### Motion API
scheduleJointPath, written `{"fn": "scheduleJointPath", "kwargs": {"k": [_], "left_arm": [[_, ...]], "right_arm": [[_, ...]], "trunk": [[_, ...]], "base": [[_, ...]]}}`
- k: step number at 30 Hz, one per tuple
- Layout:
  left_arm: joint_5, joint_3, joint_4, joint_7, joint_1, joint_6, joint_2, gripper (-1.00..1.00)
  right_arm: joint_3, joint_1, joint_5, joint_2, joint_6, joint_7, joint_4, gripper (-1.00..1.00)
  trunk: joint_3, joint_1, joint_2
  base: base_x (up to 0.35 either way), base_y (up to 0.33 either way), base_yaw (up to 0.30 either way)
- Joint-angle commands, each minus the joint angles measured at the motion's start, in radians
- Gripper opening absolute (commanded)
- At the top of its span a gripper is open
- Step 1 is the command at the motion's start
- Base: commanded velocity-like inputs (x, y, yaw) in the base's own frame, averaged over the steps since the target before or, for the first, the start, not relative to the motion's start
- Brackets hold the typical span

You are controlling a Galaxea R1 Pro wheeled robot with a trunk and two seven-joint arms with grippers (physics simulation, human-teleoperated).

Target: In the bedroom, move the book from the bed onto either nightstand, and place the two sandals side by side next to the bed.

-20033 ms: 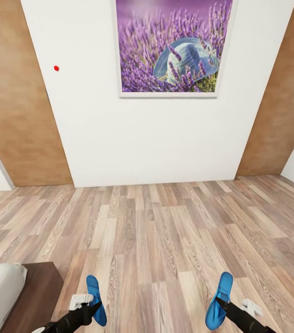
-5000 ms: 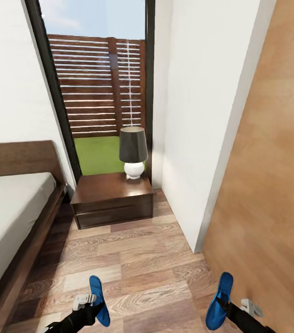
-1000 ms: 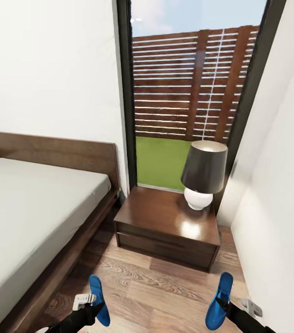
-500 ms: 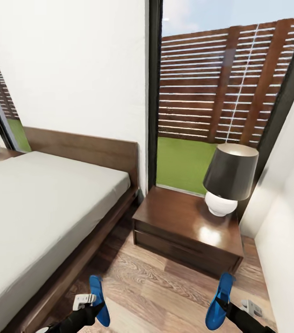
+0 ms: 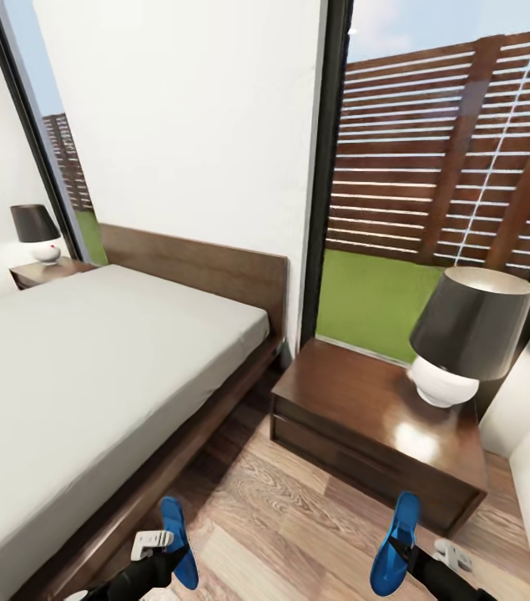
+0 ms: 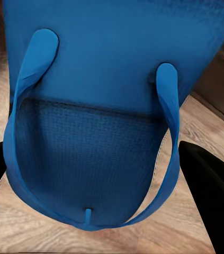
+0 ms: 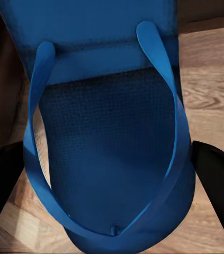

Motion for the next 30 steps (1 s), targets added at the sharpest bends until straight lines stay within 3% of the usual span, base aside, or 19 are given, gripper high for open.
{"fn": "scheduleJointPath", "kwargs": {"k": [1,30], "left_arm": [[0.005,-0.007,0.001,-0.001,-0.001,-0.007,0.000,-1.00],[0.005,-0.007,0.001,-0.001,-0.001,-0.007,0.000,-1.00]], "right_arm": [[-0.004,0.000,-0.010,0.000,0.009,0.005,0.000,-1.00],[-0.004,0.000,-0.010,0.000,0.009,0.005,0.000,-1.00]], "trunk": [[-0.001,0.000,0.000],[-0.001,0.000,0.000]], "base": [[0.000,0.000,0.293],[0.000,0.000,0.293]]}}
